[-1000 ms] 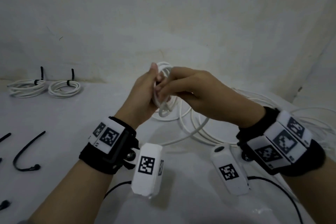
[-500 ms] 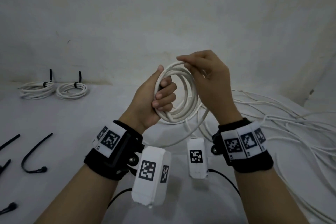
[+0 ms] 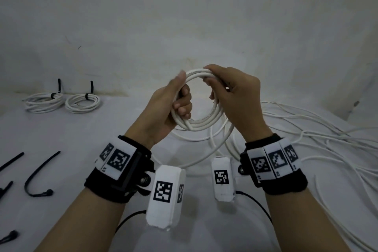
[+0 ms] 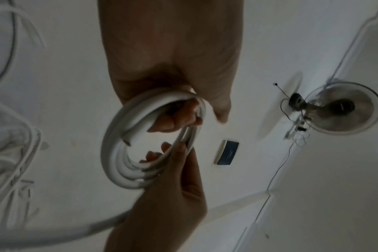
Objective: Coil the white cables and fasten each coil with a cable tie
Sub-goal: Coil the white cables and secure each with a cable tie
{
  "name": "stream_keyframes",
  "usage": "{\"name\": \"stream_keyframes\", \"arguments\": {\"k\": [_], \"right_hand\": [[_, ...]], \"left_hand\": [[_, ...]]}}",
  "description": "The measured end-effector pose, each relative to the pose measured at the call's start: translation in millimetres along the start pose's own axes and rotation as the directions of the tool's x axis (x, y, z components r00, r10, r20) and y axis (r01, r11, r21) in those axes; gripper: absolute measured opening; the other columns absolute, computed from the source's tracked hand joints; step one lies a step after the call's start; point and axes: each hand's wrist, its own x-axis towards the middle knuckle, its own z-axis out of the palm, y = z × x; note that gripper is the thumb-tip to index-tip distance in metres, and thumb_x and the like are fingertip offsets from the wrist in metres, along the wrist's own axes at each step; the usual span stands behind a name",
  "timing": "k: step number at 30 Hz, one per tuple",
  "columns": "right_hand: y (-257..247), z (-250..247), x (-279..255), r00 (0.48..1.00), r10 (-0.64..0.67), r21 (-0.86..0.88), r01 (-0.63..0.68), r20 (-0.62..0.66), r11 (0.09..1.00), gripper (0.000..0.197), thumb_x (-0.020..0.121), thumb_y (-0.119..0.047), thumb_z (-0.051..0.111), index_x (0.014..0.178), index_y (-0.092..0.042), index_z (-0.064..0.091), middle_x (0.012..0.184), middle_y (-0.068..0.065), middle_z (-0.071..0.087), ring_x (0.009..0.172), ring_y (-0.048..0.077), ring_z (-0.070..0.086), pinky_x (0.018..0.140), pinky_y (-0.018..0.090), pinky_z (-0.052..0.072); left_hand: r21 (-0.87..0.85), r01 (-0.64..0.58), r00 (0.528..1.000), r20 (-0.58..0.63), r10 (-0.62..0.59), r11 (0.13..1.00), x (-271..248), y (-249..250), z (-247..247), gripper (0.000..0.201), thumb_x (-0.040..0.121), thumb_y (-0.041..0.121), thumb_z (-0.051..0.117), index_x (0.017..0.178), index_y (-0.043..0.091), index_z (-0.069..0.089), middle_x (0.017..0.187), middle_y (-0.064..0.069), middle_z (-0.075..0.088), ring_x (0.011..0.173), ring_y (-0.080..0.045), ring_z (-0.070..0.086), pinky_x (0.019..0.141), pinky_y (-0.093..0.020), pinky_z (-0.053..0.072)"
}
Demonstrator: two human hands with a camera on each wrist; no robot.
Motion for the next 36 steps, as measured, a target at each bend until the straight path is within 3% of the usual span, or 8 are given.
{"name": "stream_keyframes", "arguments": {"k": [4, 8, 13, 18, 22, 26, 32, 36], "right_hand": [[-7.6, 4.8, -0.9, 0.976, 0.218, 0.211, -0.217, 0.02, 0.953, 0.013, 0.088, -0.008, 0.062, 0.097, -0.008, 0.07, 0.067, 0.006, 0.064, 0.049, 0.012, 0.06, 0.053, 0.019, 0.048], [-18.8, 8.9, -0.7, 0.872, 0.448, 0.48, -0.484, 0.198, 0.732, 0.018, 0.095, -0.018, 0.054, 0.095, -0.006, 0.068, 0.062, 0.007, 0.054, 0.039, 0.015, 0.049, 0.043, 0.023, 0.039], [-24.0, 3.9, -4.6, 0.653, 0.583, 0.566, -0.741, 0.484, 0.361, 0.049, 0.099, -0.045, 0.034, 0.089, -0.006, 0.063, 0.053, 0.001, 0.037, 0.039, 0.01, 0.032, 0.048, 0.025, 0.033], [-17.2, -17.2, -8.8, 0.451, 0.49, 0.536, -0.843, 0.746, -0.04, 0.043, 0.097, -0.037, 0.035, 0.076, -0.006, 0.055, 0.049, 0.001, 0.046, 0.042, 0.012, 0.044, 0.047, 0.021, 0.039], [-18.9, -20.3, -14.7, 0.371, 0.593, 0.505, -0.86, 0.714, -0.07, 0.039, 0.092, -0.032, 0.036, 0.058, -0.014, 0.04, 0.038, -0.004, 0.03, 0.032, 0.009, 0.029, 0.038, 0.02, 0.025], [-17.6, -21.1, -24.7, 0.391, 0.642, 0.555, -0.829, 0.66, -0.065, 0.051, 0.093, -0.048, 0.045, 0.055, -0.017, 0.029, 0.034, -0.008, 0.021, 0.026, 0.005, 0.017, 0.035, 0.018, 0.015], [-8.0, -19.4, -31.1, 0.331, 0.769, 0.685, -0.705, 0.547, -0.183, 0.054, 0.091, -0.045, 0.05, 0.05, -0.019, 0.027, 0.034, -0.007, 0.018, 0.026, 0.007, 0.015, 0.031, 0.016, 0.015], [2.3, -25.7, -33.7, 0.299, 0.817, 0.777, -0.573, 0.493, -0.259, 0.055, 0.09, -0.043, 0.051, 0.046, -0.019, 0.028, 0.034, -0.007, 0.016, 0.027, 0.008, 0.015, 0.032, 0.015, 0.014]], "left_hand": [[0.063, -0.018, 0.999, -0.042, 0.02, 0.998, 0.9, 1.0, -0.9, 0.043, 0.099, 0.042, 0.036, 0.064, 0.017, 0.032, 0.043, 0.008, 0.024, 0.035, -0.004, 0.025, 0.038, -0.017, 0.03], [0.024, 0.004, 0.999, -0.032, -0.003, 1.0, 2.3, 2.7, -4.3, 0.045, 0.1, 0.04, 0.034, 0.061, 0.018, 0.028, 0.04, 0.009, 0.022, 0.032, -0.003, 0.02, 0.034, -0.016, 0.025], [0.058, 0.038, 0.999, -0.015, -0.038, 0.998, 0.6, 3.0, -2.8, 0.045, 0.1, 0.038, 0.032, 0.061, 0.018, 0.027, 0.041, 0.009, 0.021, 0.032, -0.003, 0.019, 0.034, -0.015, 0.021], [0.163, 0.067, 0.997, 0.023, -0.072, 0.984, -1.1, -2.6, 2.2, 0.042, 0.1, 0.034, 0.036, 0.062, 0.018, 0.028, 0.045, 0.008, 0.021, 0.035, -0.005, 0.019, 0.037, -0.017, 0.02], [0.189, 0.117, 0.991, 0.045, -0.128, 0.975, -1.4, -11.9, 10.4, 0.042, 0.1, 0.034, 0.037, 0.062, 0.017, 0.028, 0.045, 0.007, 0.021, 0.035, -0.005, 0.019, 0.037, -0.018, 0.022], [0.262, 0.104, 0.991, 0.056, -0.123, 0.96, -1.9, -18.7, 16.1, 0.04, 0.099, 0.036, 0.041, 0.065, 0.015, 0.036, 0.048, 0.006, 0.025, 0.038, -0.007, 0.025, 0.041, -0.018, 0.029], [0.467, 0.086, 0.996, -0.007, -0.094, 0.88, -1.1, -18.6, 8.1, 0.062, 0.086, 0.061, 0.027, 0.09, 0.014, 0.067, 0.071, 0.0, 0.06, 0.066, -0.012, 0.058, 0.069, -0.025, 0.051], [0.589, 0.156, 0.981, -0.184, -0.057, 0.793, -2.4, -8.9, -4.8, 0.055, 0.1, 0.047, 0.028, 0.069, 0.012, 0.057, 0.063, -0.003, 0.055, 0.059, -0.018, 0.051, 0.062, -0.027, 0.046]]}}
